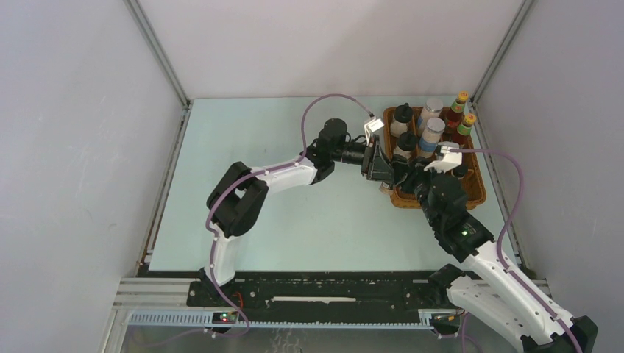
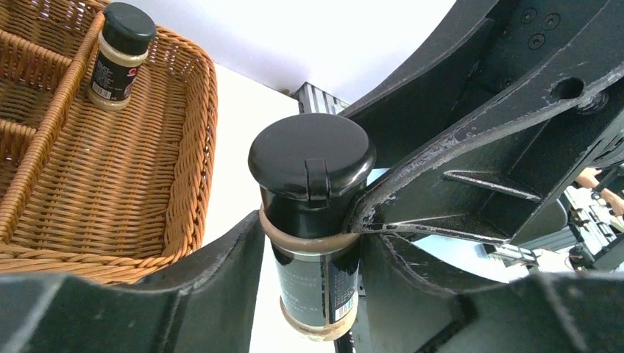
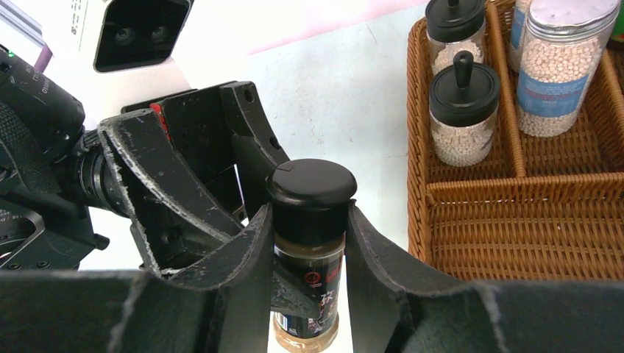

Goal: Organize the condiment bottles
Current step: Place the bottle in the storage box.

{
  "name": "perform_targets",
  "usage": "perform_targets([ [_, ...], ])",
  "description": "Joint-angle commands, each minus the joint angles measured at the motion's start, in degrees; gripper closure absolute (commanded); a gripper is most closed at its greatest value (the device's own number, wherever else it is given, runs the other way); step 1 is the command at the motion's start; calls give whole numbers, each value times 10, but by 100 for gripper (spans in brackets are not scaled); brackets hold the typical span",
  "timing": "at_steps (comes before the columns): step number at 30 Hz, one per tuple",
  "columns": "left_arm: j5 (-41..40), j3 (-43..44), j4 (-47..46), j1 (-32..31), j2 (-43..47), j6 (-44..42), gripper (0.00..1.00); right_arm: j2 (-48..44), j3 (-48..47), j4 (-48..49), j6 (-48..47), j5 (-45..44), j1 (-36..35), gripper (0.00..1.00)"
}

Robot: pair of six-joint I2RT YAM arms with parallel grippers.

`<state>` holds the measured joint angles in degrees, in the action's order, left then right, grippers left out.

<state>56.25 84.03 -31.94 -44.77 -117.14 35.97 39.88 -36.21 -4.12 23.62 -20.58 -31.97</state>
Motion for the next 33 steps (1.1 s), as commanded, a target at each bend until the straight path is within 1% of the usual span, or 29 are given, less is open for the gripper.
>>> perform_targets([
  [1, 8, 46, -10, -7, -3, -12, 52, -5, -25, 1, 11, 7, -11, 100],
  [2, 9, 48, -10, -7, -4, -11, 56, -4, -25, 1, 12, 7, -11, 100],
  [6, 6, 51, -10, -8, -6, -14, 83, -4, -25, -5, 14, 6, -12, 100],
  [7, 4, 51, -10, -8, -6, -15, 88, -4, -24, -6, 15, 5, -13, 100],
  [8, 2, 52, -10, -9, -6, -16, 91, -5, -25, -9, 16, 3, -13, 100],
  [11, -2, 54, -9, -11, -6, -18, 96, -8, -25, -14, 15, 0, -13, 100],
  [12, -2, 54, -10, -12, -7, -19, 98, -9, -24, -15, 15, -1, -13, 100],
  [13, -4, 54, -9, -12, -6, -20, 99, -10, -25, -17, 15, -1, -13, 98],
  [14, -5, 54, -6, -13, -7, -23, 100, -11, -25, -17, 16, -2, -13, 93],
  [16, -11, 56, 9, -14, -6, -36, 100, -13, -25, -19, 15, -6, -14, 77],
  [20, -27, 65, 55, -19, -3, -79, 100, -17, -25, -21, 12, -16, -14, 50],
  [21, -31, 67, 65, -20, -3, -88, 100, -19, -25, -21, 11, -16, -15, 44],
  [23, -37, 73, 81, -22, -3, -100, 100, -20, -26, -22, 10, -18, -14, 37],
  [26, -45, 77, 92, -23, -4, -109, 100, -20, -32, -30, 9, -20, -15, 29],
  [28, -48, 79, 97, -23, -4, -111, 100, -21, -34, -34, 9, -21, -14, 27],
  [33, -69, 81, 108, -23, -1, -122, 100, -30, -44, -55, 13, -42, -15, 27],
])
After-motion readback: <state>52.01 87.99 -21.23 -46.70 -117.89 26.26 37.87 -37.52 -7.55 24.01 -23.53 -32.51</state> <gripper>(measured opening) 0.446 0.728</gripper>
